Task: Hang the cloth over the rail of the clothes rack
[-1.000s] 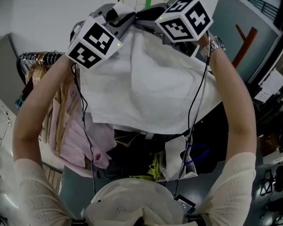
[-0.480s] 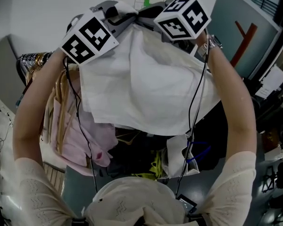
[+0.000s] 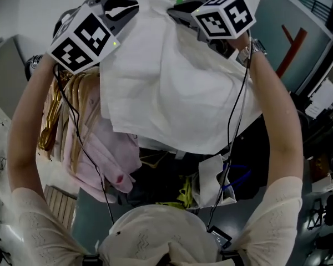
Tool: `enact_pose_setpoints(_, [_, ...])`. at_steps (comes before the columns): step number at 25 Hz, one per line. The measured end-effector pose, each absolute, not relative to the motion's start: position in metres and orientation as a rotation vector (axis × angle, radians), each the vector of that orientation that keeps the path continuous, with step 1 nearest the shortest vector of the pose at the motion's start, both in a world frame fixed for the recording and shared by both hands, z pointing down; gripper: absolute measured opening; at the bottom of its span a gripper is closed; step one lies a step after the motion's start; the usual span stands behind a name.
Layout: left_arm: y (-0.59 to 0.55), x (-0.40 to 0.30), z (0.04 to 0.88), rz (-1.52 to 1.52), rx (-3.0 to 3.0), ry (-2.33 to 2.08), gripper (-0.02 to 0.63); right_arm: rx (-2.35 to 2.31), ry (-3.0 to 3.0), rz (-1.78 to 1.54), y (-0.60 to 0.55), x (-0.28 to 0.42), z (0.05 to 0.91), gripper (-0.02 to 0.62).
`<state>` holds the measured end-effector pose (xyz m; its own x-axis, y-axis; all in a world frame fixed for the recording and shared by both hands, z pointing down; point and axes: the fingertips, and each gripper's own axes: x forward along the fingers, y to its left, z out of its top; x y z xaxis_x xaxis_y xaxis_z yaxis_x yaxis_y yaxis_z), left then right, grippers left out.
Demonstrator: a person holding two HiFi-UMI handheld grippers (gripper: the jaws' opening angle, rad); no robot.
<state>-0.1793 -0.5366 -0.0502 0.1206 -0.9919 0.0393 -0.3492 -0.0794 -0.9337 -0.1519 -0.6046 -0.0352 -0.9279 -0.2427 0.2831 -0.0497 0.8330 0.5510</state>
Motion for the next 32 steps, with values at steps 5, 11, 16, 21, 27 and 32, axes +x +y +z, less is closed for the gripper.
enact_pose_setpoints(5, [-0.499,-0.190,-0.033,-0.873,-1.785,1.384,0.018,0.217,-2.726,-0.719,-0.612,-0.151,-0.034,0.035])
enact_pose_setpoints(11, [-0.442,-0.150,0.007,-0.700,-1.913,1.295,0.017,0.337,-2.776,-0.689,-0.624,-0.142,-0.045,0.037])
enact_pose_setpoints(16, [-0.430,-0.140,0.034,-0.572,-1.922,1.453,0.017,0.401,-2.814,-0.739,-0.625,-0.134,-0.067,0.037])
enact_pose_setpoints(21, [-0.418,-0.158,0.033,-0.454,-1.812,1.647,0.069,0.602,-3.038,-0.670,-0.573,-0.089,-0.116,0.035])
enact_pose_setpoints(27, [-0.393,-0.179,0.055,-0.239,-1.875,1.917,0.156,0.391,-3.199,-0.732,-0.432,-0.012,-0.071,0.091])
enact_pose_setpoints(32, [-0.398,-0.193,0.093,-0.151,-2.002,2.057,0.156,0.467,-3.288,-0.419,-0.420,0.043,0.027,0.112])
